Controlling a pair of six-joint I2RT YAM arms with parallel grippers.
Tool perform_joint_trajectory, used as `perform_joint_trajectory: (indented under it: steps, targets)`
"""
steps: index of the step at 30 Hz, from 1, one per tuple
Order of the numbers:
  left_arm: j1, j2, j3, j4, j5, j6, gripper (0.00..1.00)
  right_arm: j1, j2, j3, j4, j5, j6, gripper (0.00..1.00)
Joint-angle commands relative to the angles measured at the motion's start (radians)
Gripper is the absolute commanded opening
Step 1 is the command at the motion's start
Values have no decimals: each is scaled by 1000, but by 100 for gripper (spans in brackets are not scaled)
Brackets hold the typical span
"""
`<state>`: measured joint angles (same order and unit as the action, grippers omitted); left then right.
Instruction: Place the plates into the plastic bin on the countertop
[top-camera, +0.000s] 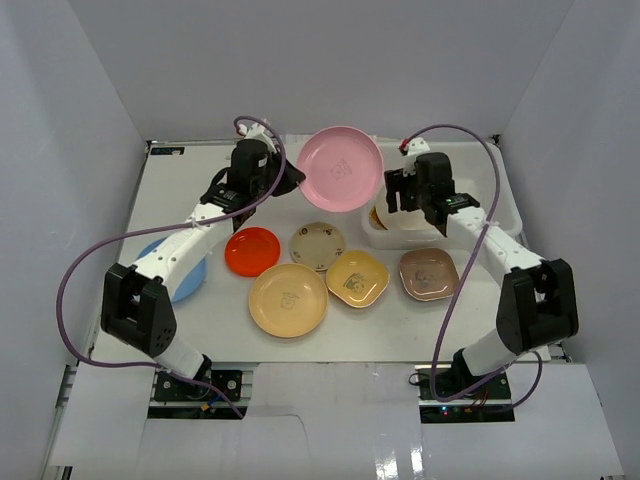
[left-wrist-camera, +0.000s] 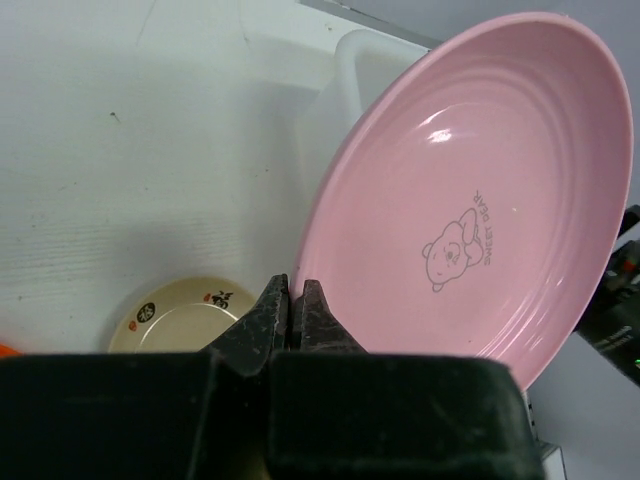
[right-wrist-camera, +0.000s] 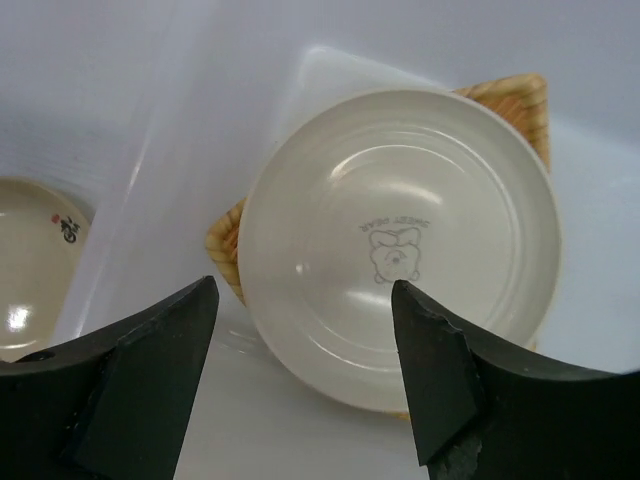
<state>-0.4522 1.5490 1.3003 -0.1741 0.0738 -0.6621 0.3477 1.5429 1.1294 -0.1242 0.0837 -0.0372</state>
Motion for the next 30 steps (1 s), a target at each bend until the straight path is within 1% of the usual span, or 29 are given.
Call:
perform_joint_trajectory:
  steps: [1,2,5,7,8,9,10,11,12,13,14,16,17,19,20,21,24,27,30]
  targets:
    - [-66,-29,85,4,-99,4,0,-70,-150,50,11,-33,134,75]
    - [-97,-20,96,2,-112,4,0,-85,-171,59,-8,-18,149,75]
    - [-155,39,164,-19,-158,12,0,-156,-280,66,-55,22,204,66]
    - [-184,106,215,-51,-181,15,0,-203,-369,55,-71,27,235,53]
    - [-213,132,276,-63,-212,24,0,-213,-397,47,-78,33,243,47]
    - [-227,195,310,-77,-229,30,0,-223,-426,34,-84,39,250,33]
    - [-239,227,347,-112,-241,35,0,-223,-478,24,-86,41,267,27]
    - [-258,259,420,-128,-258,39,0,-223,-501,15,-92,33,276,24]
    - [-267,290,454,-142,-265,42,0,-223,-524,6,-95,22,289,20]
    - [-273,346,487,-168,-272,42,0,-223,-567,-17,-92,-16,307,20]
    - [-281,371,537,-174,-273,38,0,-223,-585,-29,-91,-41,316,19]
    - [-289,416,577,-180,-272,35,0,-223,-644,-55,-75,-102,335,19]
    - [-293,462,600,-183,-272,33,0,-223,-661,-83,-68,-172,353,19]
    - [-299,509,674,-192,-264,27,0,-220,-705,-114,-46,-260,370,21]
    - [-309,558,701,-196,-264,25,0,-219,-716,-138,-43,-281,384,21]
    - [-313,583,765,-202,-267,28,0,-211,-728,-152,-40,-294,390,21]
    - [-335,675,871,-246,-276,32,0,-191,-760,-201,-19,-334,393,23]
    - [-345,714,890,-255,-285,29,0,-181,-765,-224,-31,-331,384,25]
    - [-345,703,869,-257,-310,21,1,-173,-768,-240,-37,-320,376,29]
